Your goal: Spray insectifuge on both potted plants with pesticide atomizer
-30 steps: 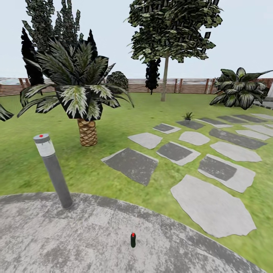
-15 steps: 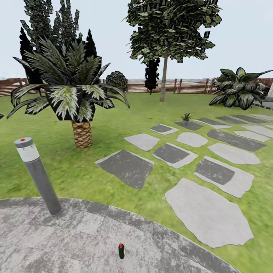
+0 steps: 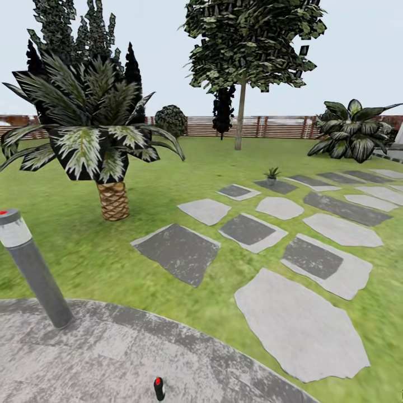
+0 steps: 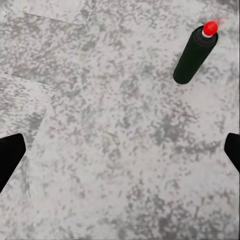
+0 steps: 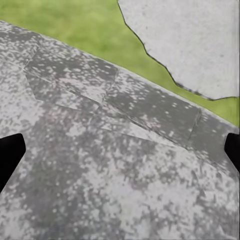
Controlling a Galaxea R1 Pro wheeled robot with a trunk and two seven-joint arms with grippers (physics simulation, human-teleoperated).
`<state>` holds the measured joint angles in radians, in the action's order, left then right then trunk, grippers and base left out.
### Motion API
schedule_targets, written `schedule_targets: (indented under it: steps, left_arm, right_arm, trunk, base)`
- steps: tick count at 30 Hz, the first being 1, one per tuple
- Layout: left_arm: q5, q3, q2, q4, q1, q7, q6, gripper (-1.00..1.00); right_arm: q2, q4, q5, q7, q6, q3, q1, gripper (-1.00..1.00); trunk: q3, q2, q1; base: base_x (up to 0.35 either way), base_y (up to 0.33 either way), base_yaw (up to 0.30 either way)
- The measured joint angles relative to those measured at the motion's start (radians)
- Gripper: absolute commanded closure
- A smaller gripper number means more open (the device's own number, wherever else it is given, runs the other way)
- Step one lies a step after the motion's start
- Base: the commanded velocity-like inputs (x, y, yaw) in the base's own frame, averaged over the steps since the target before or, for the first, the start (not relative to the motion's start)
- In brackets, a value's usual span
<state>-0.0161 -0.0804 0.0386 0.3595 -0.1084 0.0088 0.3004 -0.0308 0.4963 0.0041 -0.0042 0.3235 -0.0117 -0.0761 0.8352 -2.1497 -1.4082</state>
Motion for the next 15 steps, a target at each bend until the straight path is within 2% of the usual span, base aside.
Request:
schedule_targets:
  steps: [6,15]
  left_arm:
    - [0.0,0.0,0.0,0.0,0.0,0.0,0.0,-1.0]
    - [0.0,0.0,0.0,0.0,0.0,0.001,0.0,-1.0]
  right_arm:
    - [0.0,0.0,0.0,0.0,0.0,0.0,0.0,-1.0]
    - [0.0,0.0,0.0,0.0,0.0,0.0,0.0,-1.0]
  trunk:
    - [0.0,0.0,0.0]
    - [0.0,0.0,0.0]
  base:
    - [0.163,-0.243,0.084]
    - [0.161,-0.244,0.251]
